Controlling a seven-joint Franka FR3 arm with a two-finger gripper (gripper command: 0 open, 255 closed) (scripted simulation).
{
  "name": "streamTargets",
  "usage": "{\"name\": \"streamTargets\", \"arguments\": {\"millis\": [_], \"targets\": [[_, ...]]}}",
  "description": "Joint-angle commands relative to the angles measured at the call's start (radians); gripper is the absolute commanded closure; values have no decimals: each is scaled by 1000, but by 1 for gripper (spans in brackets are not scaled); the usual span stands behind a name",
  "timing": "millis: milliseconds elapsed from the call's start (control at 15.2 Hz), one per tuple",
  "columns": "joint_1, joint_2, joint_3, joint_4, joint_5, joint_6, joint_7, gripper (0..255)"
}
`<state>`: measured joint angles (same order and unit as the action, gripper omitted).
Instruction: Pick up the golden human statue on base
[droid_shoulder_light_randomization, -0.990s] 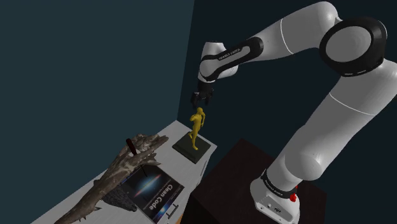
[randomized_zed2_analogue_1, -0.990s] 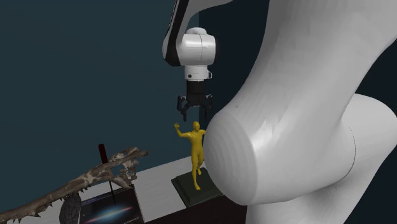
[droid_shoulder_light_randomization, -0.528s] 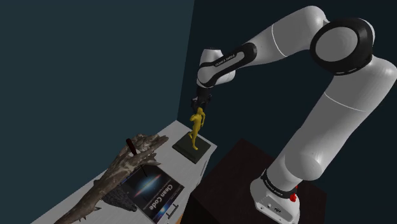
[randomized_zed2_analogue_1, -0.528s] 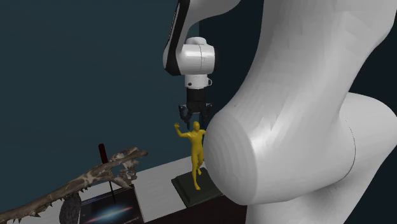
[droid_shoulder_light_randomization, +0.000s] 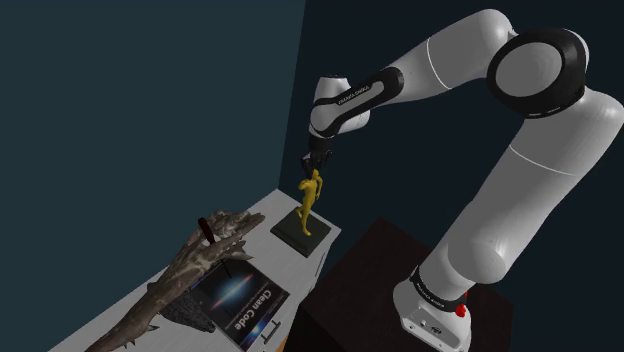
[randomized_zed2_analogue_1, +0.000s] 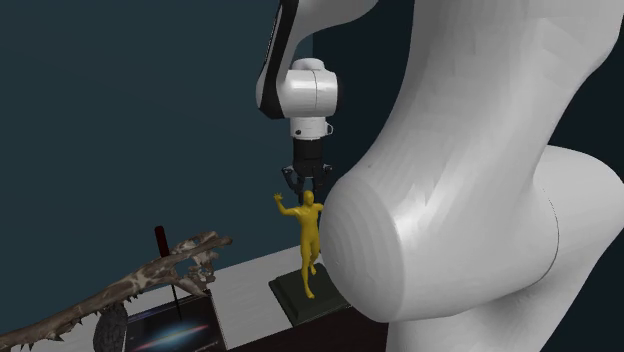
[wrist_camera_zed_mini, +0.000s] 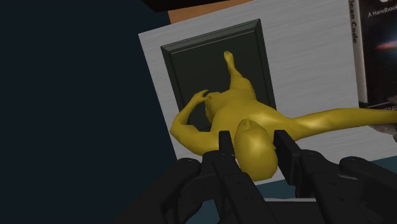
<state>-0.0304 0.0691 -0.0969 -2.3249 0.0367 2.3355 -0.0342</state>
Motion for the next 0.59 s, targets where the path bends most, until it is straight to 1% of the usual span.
{"name": "streamTargets", "arguments": {"millis": [0,528], "targets": [[0,0,0,-1,0,-1,1,255],[0,-72,-1,35,-12,-108,11,255]]}}
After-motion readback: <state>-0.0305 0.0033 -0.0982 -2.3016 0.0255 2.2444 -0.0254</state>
